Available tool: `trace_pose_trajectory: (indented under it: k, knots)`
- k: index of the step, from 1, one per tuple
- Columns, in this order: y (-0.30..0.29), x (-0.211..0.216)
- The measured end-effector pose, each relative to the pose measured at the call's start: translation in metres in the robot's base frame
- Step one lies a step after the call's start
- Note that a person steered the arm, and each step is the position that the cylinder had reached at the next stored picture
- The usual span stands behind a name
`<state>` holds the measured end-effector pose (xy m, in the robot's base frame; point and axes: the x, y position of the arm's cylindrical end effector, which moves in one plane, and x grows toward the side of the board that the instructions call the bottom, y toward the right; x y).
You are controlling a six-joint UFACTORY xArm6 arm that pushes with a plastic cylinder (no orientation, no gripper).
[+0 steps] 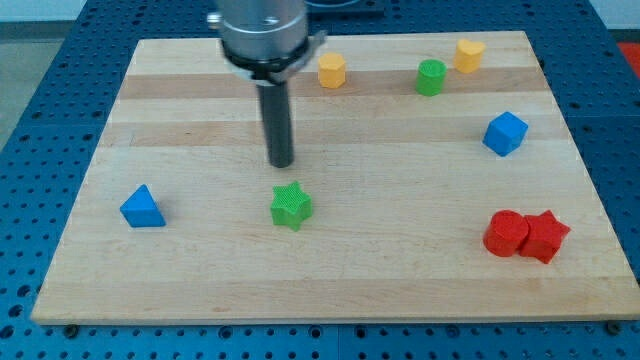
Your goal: Move your arm towards the blue triangle
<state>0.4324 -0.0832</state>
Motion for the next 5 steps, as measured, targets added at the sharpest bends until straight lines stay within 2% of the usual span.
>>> trace_pose_trajectory:
  k: [2, 4, 5]
  knots:
    - [-0.099, 0.0]
    - [-0.125, 0.0]
    - [-0.163, 0.001]
